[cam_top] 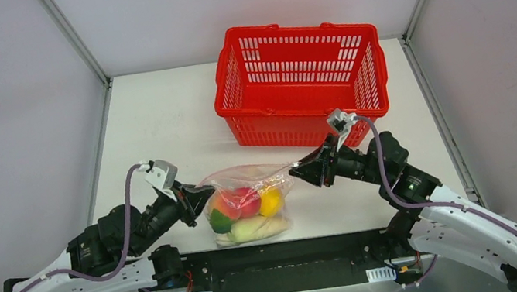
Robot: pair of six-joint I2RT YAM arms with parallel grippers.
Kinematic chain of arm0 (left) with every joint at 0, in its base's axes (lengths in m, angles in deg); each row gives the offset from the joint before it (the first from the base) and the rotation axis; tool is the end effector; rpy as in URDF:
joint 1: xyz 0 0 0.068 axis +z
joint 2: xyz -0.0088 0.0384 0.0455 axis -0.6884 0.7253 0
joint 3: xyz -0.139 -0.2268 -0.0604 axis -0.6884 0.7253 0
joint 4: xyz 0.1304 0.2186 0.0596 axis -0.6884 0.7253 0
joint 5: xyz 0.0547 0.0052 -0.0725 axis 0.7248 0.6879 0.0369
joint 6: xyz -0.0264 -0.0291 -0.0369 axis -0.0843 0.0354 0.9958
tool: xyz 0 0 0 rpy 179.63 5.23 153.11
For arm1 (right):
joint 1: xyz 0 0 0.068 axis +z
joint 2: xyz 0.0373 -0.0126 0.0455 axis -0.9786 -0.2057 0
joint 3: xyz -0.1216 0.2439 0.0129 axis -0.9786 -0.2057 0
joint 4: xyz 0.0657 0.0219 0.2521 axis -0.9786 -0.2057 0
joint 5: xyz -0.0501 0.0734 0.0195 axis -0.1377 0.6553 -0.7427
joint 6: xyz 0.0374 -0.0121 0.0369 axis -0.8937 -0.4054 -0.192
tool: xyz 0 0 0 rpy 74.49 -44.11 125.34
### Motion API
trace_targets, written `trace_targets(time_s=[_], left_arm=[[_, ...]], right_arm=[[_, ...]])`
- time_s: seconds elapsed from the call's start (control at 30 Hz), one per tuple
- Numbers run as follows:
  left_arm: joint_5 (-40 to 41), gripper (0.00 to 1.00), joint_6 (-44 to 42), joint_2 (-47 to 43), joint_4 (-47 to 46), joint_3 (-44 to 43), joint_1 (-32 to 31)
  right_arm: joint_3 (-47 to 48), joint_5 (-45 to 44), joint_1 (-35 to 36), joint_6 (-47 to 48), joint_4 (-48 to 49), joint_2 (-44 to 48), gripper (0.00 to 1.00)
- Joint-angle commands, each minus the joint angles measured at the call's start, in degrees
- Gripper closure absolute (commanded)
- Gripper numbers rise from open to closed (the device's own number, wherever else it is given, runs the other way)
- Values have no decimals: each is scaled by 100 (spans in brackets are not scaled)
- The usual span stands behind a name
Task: Place the food in the zip-top bag and seal the zipper
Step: Zip the zipper food storage bag at the center of the board.
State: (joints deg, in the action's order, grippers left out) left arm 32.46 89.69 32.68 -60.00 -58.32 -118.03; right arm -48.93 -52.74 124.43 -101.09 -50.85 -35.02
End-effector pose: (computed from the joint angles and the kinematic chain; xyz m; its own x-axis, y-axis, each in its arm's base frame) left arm 0.0351 -0.0647 0.3571 -0.2523 -0.1914 -0.9485 0.6850 0.6570 -0.3148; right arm 0.1074 0.1305 0.3158 -0.2081 0.1429 -0.9676 -0.8964 0.3680 0.2472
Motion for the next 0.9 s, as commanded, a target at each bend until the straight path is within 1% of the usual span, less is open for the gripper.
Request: trace_targets(time_s=[0.0, 0.07, 0.17, 0.27, 0.33, 0.37, 0.47, 0.6, 0.7, 0.87], left_arm=[[-160, 100, -129, -141, -434, -57, 38], [-203, 100, -190, -198, -390, -49, 43], [-179, 100, -242, -242, -255, -75, 39], [-202, 100, -241, -303, -257, -74, 43], [-189, 100, -254, -310, -330, -41, 41], [-146, 100, -248, -291, -336, -43, 36], [-71, 100, -239, -170, -259, -93, 37], [-36, 100, -217, -73, -187, -145, 42], [74, 100, -184, -133, -210, -67, 43], [96, 100, -155, -333, -243, 66, 36]], right_arm=[[54, -125, -18, 492, 116, 35, 70], [31, 22, -22, 912, 172, -12, 67], [-26, 207, -22, 1717, 323, -41, 58], [-255, 447, -23, 2553, 760, 39, 54], [-443, 795, -20, 2930, 1201, 78, 48], [-450, 996, -20, 3090, 1262, 46, 47], [-242, 1387, -17, 3306, 1112, -211, 38], [-181, 1526, -21, 3530, 1262, -515, 36], [-219, 1681, -24, 3557, 1514, -525, 37], [-190, 1730, -21, 3579, 1625, -401, 38]])
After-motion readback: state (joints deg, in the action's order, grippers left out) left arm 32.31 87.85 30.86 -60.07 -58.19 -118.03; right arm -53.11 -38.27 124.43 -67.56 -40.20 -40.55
